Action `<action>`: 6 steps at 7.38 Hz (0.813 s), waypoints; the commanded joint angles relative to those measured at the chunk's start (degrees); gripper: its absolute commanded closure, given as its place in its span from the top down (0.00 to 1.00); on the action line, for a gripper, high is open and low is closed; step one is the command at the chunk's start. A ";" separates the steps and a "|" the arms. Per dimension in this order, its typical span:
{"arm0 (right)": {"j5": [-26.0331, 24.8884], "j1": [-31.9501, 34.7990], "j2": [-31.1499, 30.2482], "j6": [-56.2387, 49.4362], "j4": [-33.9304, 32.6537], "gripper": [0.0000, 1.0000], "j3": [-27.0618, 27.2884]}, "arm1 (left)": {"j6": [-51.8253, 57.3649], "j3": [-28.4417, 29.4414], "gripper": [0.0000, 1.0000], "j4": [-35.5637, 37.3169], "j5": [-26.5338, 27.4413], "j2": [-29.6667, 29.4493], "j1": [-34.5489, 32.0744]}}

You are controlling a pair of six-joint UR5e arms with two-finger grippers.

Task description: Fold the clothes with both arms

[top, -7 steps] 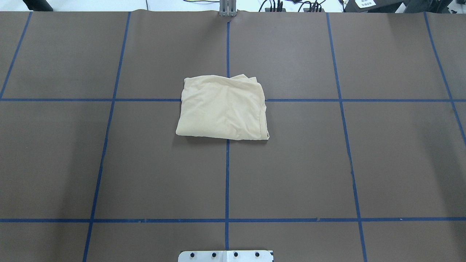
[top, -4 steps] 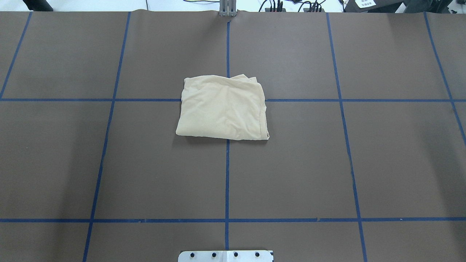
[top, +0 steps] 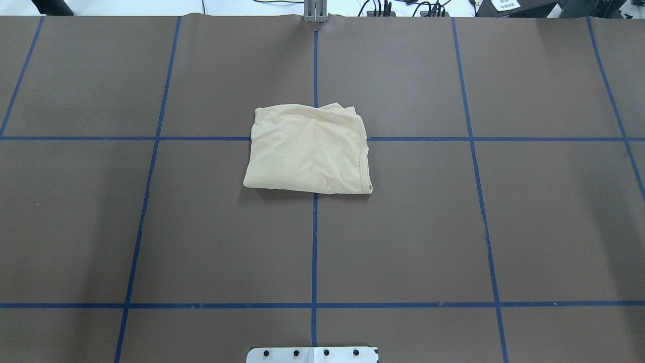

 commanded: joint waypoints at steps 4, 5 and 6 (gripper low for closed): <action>0.62 0.02 -0.07 -0.09 0.09 1.00 -0.01 | 0.00 0.00 1.00 0.00 0.00 0.00 0.00; 0.62 0.02 -0.07 -0.09 0.09 1.00 -0.01 | 0.00 0.00 1.00 0.00 0.00 0.00 0.00; 0.62 0.02 -0.16 -0.09 0.09 1.00 -0.10 | 0.00 0.00 1.00 0.00 0.00 0.00 0.00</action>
